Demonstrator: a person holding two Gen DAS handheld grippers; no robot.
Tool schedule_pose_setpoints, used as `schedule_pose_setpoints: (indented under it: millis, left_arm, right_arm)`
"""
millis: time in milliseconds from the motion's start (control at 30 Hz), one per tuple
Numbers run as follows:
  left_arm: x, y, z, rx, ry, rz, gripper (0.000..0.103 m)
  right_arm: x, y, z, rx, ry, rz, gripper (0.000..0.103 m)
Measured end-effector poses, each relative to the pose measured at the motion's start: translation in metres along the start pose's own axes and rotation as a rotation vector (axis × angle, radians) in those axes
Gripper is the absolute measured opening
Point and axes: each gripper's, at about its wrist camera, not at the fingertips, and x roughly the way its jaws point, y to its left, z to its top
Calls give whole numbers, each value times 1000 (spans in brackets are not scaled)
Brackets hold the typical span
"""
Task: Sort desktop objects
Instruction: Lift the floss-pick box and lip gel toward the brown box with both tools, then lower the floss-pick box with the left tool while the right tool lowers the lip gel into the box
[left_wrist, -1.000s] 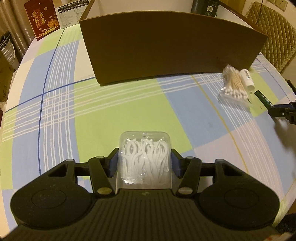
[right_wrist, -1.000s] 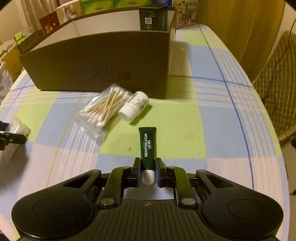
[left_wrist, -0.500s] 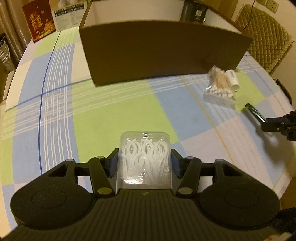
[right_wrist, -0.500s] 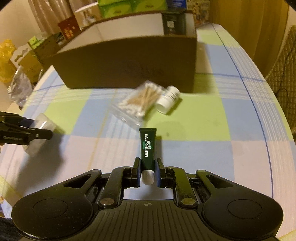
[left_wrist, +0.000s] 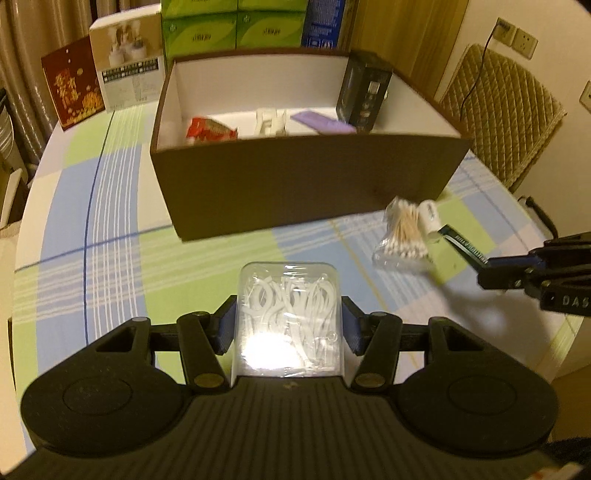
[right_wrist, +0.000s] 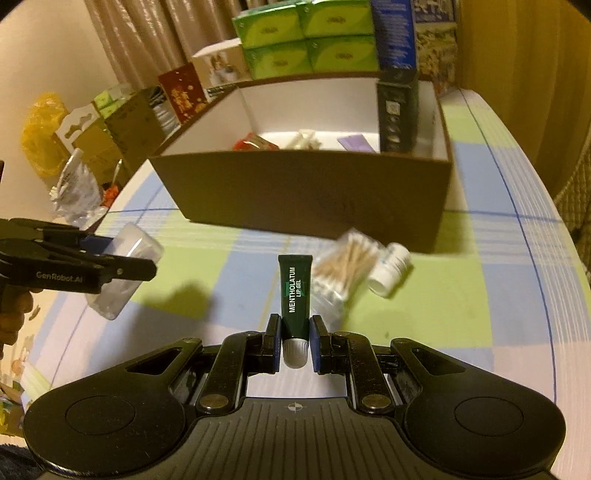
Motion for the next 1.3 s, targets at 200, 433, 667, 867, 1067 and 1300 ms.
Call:
schedule_pose_setpoints:
  millis: [200,433,667,867,1067,1300]
  left_arm:
    - [-8,-2,16,2,-38,-15,52]
    - [-12,-3,35,6,-71,-25,52]
    - [-19,-1,63,10,-124,-30,52]
    - [-21,2,91,8,-167,-33,52]
    - [-14,2,117,12,-197,-33,52]
    - [5,3,150,5,-195,-44,52]
  right_arm:
    - [-1,8,15,-36,-19,14,12]
    - [-3,12,35,-63,-54,18,12]
    - [-5,10,61,-82,-92,22,12]
    - [-6,7,88,-90,-135,23,12]
    - [-1,-1,116,-92,-166,13,12]
    - [14,-15,147,-70,-170,9,12]
